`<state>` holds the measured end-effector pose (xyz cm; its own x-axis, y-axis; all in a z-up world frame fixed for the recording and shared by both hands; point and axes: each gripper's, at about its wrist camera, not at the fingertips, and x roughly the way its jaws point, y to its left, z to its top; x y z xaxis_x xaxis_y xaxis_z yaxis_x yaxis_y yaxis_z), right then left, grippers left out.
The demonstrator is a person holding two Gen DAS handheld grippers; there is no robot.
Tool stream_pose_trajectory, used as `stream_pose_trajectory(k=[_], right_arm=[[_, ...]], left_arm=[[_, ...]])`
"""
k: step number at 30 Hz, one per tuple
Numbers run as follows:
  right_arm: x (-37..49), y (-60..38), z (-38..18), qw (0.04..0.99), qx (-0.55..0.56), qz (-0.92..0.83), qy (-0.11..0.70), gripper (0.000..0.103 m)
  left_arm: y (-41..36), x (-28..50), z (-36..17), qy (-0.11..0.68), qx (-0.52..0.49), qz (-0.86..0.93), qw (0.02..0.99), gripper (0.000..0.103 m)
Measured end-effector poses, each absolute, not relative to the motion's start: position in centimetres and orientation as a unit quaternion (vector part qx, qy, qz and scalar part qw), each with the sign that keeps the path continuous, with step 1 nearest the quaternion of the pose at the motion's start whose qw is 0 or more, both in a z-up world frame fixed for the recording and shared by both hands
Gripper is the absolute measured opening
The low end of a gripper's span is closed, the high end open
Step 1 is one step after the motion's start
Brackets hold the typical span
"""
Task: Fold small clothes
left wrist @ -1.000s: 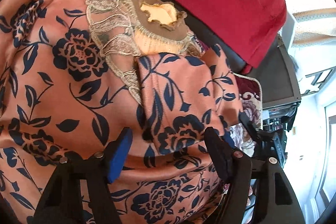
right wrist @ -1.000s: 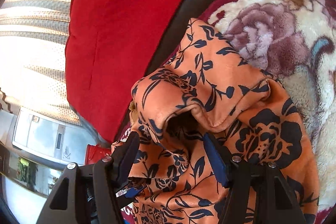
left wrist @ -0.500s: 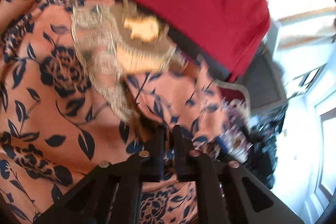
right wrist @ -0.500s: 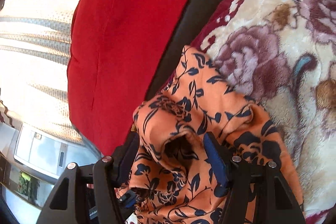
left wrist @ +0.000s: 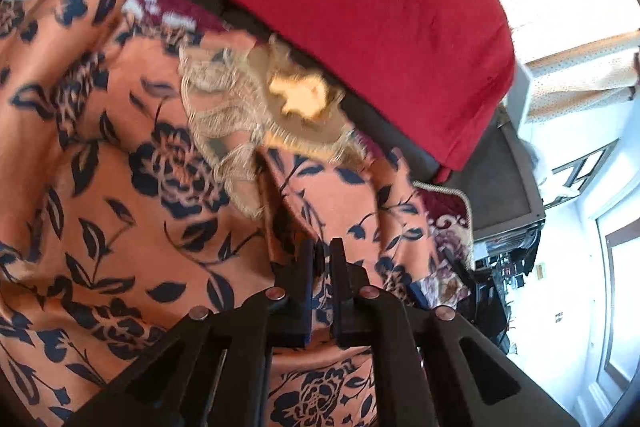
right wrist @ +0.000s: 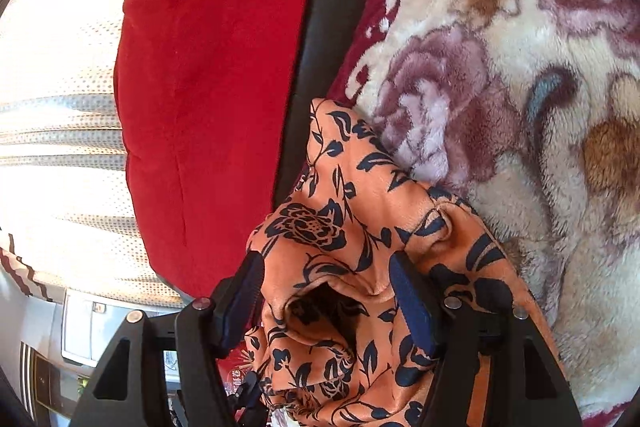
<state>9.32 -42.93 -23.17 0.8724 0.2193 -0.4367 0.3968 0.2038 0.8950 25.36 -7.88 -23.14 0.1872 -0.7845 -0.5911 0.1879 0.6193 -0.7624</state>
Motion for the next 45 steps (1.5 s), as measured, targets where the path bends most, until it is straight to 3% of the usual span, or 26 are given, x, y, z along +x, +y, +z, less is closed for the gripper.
stream_pose_trajectory(k=[2,5,8,9,10,11,19,26,32,36,40,45], right_arm=[[9.5,-42.8,-23.3,0.736,0.627,-0.061,0.248,0.068],[10.0,-42.6,-23.5,0.737,0.623,-0.061,0.256,0.068],[10.4,-42.4,-23.6,0.740,0.616,-0.060,0.264,0.068],[10.5,-42.4,-23.7,0.741,0.614,-0.060,0.265,0.068],[10.6,-42.3,-23.7,0.742,0.613,-0.060,0.266,0.068],[10.7,-42.2,-23.8,0.743,0.611,-0.059,0.267,0.068],[11.5,-42.1,-24.2,0.743,0.611,-0.054,0.268,0.068],[11.5,-42.0,-23.6,0.754,0.599,-0.063,0.263,0.069],[11.2,-41.6,-20.7,0.800,0.552,-0.072,0.223,0.070],[12.2,-41.3,-20.2,0.813,0.532,-0.063,0.227,0.070],[14.9,-41.3,-22.4,0.793,0.535,-0.060,0.285,0.070],[15.5,-41.1,-23.0,0.792,0.530,-0.065,0.295,0.071]], left_arm=[[-8.3,25.4,-24.2,0.568,-0.271,-0.326,0.705,0.045],[-9.1,25.1,-24.9,0.582,-0.271,-0.331,0.692,0.048],[-9.4,24.7,-24.5,0.568,-0.260,-0.335,0.705,0.042],[-9.5,24.8,-24.4,0.565,-0.258,-0.334,0.709,0.034],[-9.6,24.8,-24.5,0.564,-0.256,-0.333,0.711,0.013],[-9.8,24.9,-24.4,0.564,-0.254,-0.329,0.713,0.002],[-6.8,24.9,-20.6,0.464,-0.205,-0.262,0.821,0.003],[-5.1,25.3,-20.1,0.438,-0.071,-0.121,0.888,0.003],[-2.9,25.4,-19.9,0.419,-0.029,-0.048,0.906,0.003],[-3.1,26.1,-21.2,0.450,-0.011,-0.053,0.891,0.003],[-1.5,27.4,-22.7,0.507,-0.083,-0.091,0.853,0.003],[4.9,27.6,-21.3,0.483,-0.213,-0.097,0.844,0.003]])
